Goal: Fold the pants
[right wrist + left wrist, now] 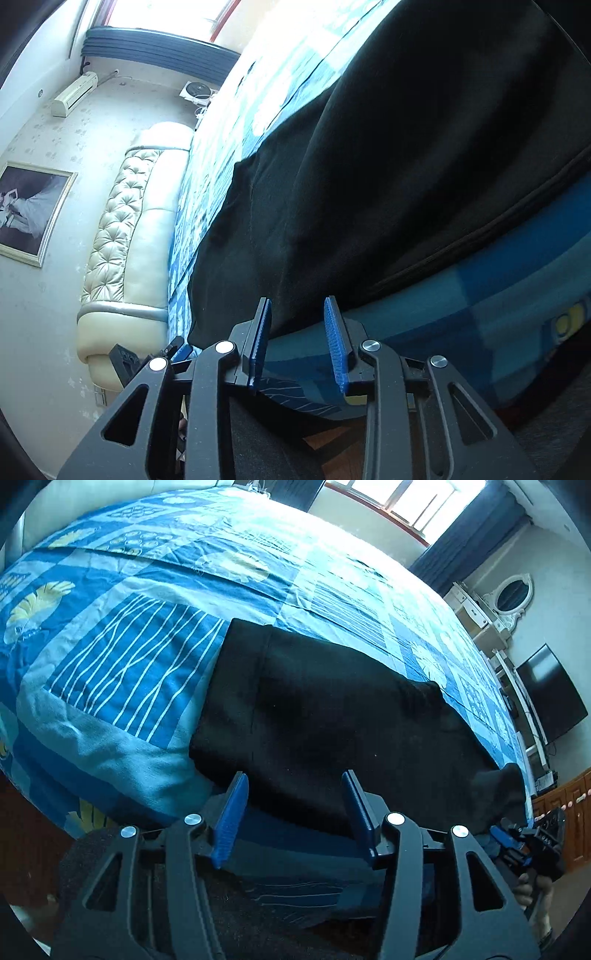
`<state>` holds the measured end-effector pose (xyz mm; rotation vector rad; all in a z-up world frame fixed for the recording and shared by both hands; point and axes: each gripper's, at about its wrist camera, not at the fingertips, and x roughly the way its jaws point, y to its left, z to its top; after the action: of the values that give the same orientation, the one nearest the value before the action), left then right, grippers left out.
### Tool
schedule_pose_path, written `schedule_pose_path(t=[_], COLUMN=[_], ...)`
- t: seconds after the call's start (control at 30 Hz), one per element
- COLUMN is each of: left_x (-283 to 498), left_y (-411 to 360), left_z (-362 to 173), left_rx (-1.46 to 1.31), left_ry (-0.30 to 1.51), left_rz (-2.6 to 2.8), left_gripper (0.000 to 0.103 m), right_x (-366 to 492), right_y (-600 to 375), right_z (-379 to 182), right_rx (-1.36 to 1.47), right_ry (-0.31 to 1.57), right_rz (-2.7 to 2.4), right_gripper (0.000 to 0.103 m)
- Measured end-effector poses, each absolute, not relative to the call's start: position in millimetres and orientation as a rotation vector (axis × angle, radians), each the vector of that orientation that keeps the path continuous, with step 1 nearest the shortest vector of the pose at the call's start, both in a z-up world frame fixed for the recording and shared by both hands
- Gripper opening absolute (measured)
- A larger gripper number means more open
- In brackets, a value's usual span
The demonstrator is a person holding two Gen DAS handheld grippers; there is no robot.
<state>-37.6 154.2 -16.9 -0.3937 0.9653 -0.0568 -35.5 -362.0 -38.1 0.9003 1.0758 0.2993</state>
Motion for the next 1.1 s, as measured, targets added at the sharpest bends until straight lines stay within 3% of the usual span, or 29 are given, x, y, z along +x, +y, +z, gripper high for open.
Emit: schedule_pose_path(t=[0.07,0.2,0.43,0.77,0.83,0.87,0.9,1.1], left_x=[-38.7,-16.4,33.6,38.0,37.7,37.6,37.8,35.4], left_y=[140.4,128.0,113.8,119.6,119.0,118.3,116.9,114.3], left_z=[-4.5,5.5,-15.6,-43.7,-44.3,-44.9,-44.9,-43.3], left_rx=[-0.305,-0.268,-0.274,-0.310,-0.310,-0.307,-0.301,-0.293], left_ry=[0.914,0.861,0.909,0.977,0.978,0.977,0.977,0.978], left_rz=[-0.049,-0.027,0.062,0.116,0.116,0.116,0.118,0.119], left_gripper=[0.073,0.081,0.083,0.083,0.085,0.087,0.088,0.088], right_x=[-33.4,-24.9,-7.7,5.6,6.9,6.8,4.9,-13.9], right_y=[-407.6,-518.4,-654.0,-691.1,-694.5,-699.2,-702.3,-701.3], right_z=[-26.1,-23.9,-53.9,-76.0,-77.7,-77.4,-76.5,-26.8], right_rx=[0.872,0.908,1.077,1.169,1.153,1.141,1.137,1.048], right_ry=[1.006,0.849,0.661,0.544,0.551,0.564,0.569,0.492], right_rz=[0.199,-0.041,-0.313,-0.362,-0.366,-0.366,-0.360,-0.327], right_gripper=[0.032,0.038,0.039,0.038,0.031,0.016,0.008,0.006])
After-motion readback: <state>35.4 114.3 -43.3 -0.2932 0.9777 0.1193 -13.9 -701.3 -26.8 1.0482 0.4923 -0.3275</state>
